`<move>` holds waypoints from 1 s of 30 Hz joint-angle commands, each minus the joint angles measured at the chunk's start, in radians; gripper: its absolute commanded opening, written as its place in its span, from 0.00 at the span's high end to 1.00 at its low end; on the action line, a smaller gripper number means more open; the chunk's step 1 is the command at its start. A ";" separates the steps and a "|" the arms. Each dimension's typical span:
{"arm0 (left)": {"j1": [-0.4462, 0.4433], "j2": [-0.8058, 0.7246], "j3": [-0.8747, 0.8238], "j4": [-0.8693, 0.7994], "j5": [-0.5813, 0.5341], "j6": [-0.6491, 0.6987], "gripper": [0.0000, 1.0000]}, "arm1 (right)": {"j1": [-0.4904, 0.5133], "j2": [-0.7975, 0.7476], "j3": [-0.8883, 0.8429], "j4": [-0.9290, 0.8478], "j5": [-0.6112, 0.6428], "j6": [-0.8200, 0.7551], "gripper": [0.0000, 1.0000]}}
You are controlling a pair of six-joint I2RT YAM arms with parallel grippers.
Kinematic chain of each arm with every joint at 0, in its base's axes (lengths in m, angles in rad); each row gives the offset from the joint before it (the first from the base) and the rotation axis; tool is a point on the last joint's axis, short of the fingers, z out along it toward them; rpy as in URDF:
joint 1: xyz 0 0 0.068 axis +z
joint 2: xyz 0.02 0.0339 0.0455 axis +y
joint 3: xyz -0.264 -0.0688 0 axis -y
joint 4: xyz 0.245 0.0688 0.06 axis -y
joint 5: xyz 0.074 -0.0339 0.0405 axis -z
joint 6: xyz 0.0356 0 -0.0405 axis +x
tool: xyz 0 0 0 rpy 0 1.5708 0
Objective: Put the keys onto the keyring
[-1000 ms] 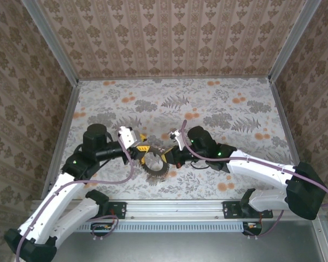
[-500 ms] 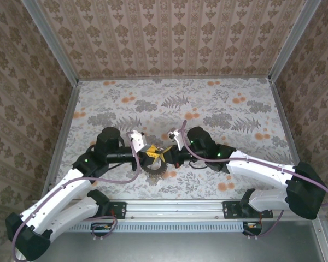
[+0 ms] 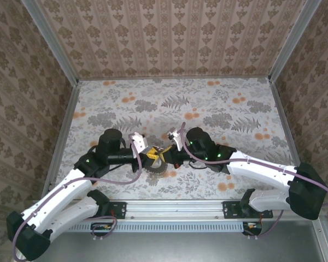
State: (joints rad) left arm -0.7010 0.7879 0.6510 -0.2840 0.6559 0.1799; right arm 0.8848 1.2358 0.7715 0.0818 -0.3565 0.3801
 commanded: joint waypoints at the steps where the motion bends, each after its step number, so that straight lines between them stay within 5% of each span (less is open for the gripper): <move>1: -0.008 -0.005 -0.013 -0.012 -0.044 0.003 0.72 | 0.005 -0.033 0.028 0.029 0.019 -0.026 1.00; 12: -0.008 0.018 -0.019 0.083 -0.044 -0.013 0.68 | 0.018 -0.014 0.043 0.023 0.001 -0.051 1.00; 25: -0.009 0.049 0.002 0.092 0.022 0.015 0.82 | 0.028 -0.002 0.067 -0.002 0.009 -0.079 1.00; 30: -0.009 0.054 0.013 0.085 0.042 0.043 0.97 | 0.034 0.002 0.072 -0.010 0.020 -0.091 1.00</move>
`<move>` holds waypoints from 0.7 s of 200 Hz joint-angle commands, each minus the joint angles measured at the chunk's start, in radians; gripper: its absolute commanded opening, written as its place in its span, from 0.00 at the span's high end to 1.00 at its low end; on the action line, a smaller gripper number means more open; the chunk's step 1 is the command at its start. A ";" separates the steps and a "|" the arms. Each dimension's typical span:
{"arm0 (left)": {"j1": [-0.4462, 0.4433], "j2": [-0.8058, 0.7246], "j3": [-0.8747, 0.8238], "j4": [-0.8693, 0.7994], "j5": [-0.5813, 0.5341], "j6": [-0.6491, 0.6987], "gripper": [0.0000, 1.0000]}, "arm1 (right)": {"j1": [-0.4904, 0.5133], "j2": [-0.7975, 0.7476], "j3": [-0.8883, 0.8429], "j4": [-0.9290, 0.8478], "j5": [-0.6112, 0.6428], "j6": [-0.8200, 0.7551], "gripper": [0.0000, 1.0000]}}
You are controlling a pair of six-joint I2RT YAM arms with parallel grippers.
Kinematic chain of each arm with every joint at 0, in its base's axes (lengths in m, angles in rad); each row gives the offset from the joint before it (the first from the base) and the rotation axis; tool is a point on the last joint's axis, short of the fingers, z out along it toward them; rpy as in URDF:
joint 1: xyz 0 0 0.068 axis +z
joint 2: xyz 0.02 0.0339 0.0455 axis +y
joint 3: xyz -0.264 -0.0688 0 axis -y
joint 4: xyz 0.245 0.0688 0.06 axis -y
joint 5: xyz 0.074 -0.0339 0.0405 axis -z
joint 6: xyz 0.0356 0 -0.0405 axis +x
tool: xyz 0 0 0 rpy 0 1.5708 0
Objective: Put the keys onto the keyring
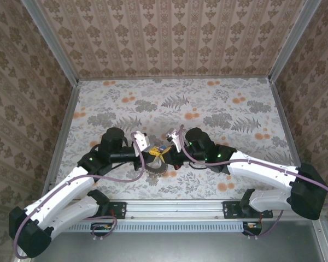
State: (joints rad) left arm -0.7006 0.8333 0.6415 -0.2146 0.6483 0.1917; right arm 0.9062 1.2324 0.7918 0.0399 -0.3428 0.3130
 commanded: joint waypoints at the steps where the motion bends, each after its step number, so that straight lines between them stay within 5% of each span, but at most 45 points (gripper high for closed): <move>1: -0.008 0.009 0.024 0.013 0.050 0.035 0.98 | 0.013 0.006 0.052 0.029 0.011 -0.027 1.00; 40: -0.009 -0.001 0.037 -0.015 0.009 0.068 1.00 | 0.014 -0.001 0.033 0.023 0.041 -0.054 1.00; 76: -0.008 -0.013 0.044 -0.049 0.001 0.109 1.00 | 0.013 -0.030 -0.010 0.048 0.050 -0.088 0.82; 140: -0.009 -0.024 0.026 -0.055 0.024 0.169 1.00 | 0.010 -0.094 -0.077 0.071 0.010 -0.160 0.76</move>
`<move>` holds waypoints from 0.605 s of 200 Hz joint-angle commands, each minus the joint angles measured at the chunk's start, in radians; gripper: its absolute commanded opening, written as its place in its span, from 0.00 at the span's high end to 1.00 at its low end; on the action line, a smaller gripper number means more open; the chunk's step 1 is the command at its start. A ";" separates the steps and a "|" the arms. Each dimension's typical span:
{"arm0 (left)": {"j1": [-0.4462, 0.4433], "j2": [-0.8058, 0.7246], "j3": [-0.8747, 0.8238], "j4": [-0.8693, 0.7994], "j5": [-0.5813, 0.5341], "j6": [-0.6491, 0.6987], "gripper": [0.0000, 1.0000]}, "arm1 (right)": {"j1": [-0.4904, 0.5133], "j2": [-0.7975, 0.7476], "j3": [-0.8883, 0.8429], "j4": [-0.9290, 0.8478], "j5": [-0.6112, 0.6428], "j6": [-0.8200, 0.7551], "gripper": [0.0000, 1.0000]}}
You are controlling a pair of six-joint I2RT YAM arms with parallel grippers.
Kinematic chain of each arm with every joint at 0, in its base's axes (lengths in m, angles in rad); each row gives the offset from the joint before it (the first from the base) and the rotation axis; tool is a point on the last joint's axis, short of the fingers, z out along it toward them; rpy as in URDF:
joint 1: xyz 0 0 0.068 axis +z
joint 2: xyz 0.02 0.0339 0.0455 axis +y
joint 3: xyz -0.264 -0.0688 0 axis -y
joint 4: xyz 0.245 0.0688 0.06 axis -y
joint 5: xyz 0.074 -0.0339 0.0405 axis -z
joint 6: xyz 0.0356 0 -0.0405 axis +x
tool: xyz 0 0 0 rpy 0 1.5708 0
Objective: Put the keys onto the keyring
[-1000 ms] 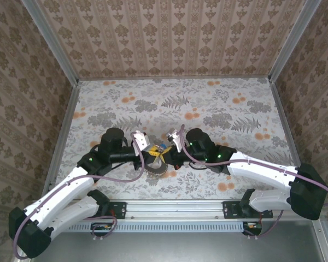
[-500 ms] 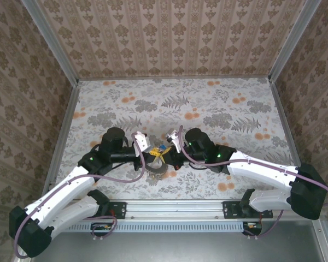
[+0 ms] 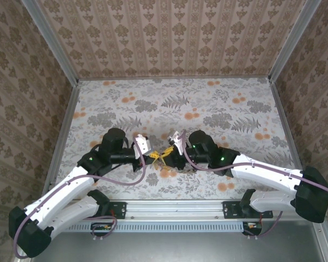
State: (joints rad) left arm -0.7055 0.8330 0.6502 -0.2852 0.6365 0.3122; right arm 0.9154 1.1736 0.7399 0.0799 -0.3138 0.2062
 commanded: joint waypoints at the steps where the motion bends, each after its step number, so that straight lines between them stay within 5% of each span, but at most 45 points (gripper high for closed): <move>1: -0.003 -0.023 0.017 0.015 0.036 0.049 1.00 | 0.001 -0.036 -0.026 0.030 -0.022 -0.055 0.75; 63: 0.013 -0.019 0.076 -0.086 0.090 0.162 1.00 | -0.075 -0.216 -0.047 -0.072 -0.097 -0.255 0.68; 121: 0.113 -0.047 0.161 -0.302 0.159 0.262 1.00 | -0.119 -0.243 -0.048 -0.165 0.014 -0.413 0.63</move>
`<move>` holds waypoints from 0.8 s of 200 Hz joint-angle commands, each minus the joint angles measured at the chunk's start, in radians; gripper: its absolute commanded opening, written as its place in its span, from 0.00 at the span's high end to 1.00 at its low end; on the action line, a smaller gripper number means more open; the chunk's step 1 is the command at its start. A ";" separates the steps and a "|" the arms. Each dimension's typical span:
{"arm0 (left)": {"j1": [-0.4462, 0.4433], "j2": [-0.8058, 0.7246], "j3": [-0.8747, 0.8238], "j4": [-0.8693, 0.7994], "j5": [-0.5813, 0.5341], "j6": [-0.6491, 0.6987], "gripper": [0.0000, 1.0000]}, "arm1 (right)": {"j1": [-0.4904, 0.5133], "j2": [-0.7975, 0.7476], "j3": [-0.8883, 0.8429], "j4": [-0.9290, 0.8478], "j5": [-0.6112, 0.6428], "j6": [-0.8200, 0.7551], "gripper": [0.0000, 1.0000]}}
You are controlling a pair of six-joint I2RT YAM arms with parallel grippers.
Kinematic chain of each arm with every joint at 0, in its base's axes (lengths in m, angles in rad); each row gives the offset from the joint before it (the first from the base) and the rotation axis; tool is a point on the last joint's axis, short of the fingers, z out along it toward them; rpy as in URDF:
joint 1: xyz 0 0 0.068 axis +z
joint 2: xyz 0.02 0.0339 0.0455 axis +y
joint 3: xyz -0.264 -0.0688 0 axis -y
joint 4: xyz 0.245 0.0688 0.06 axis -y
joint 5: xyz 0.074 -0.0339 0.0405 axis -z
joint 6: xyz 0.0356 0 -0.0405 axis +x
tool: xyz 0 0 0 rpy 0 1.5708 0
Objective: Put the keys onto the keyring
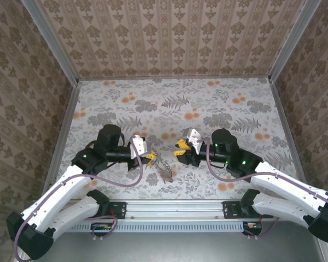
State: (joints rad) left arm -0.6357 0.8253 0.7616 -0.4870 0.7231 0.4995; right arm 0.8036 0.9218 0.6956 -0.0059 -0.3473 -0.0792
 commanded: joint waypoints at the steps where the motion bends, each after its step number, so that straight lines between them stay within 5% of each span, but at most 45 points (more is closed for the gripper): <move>1: 0.047 -0.040 0.050 -0.104 0.073 0.074 1.00 | -0.008 0.012 -0.003 -0.081 0.048 -0.130 0.63; 53: 0.220 -0.116 0.112 -0.263 0.114 0.143 1.00 | -0.010 0.152 0.015 -0.094 0.050 -0.243 0.62; 102: 0.243 -0.168 0.094 -0.342 0.193 0.350 1.00 | 0.027 0.237 0.091 0.011 -0.183 -0.410 0.58; 160: 0.248 -0.143 0.177 -0.600 0.032 0.521 1.00 | 0.027 0.451 0.204 -0.128 -0.082 -0.670 0.60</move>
State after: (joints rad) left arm -0.3965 0.6769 0.8761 -0.9257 0.8062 0.8680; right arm 0.8356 1.2816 0.8680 -0.0738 -0.4740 -0.5560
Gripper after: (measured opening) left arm 0.061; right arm 0.410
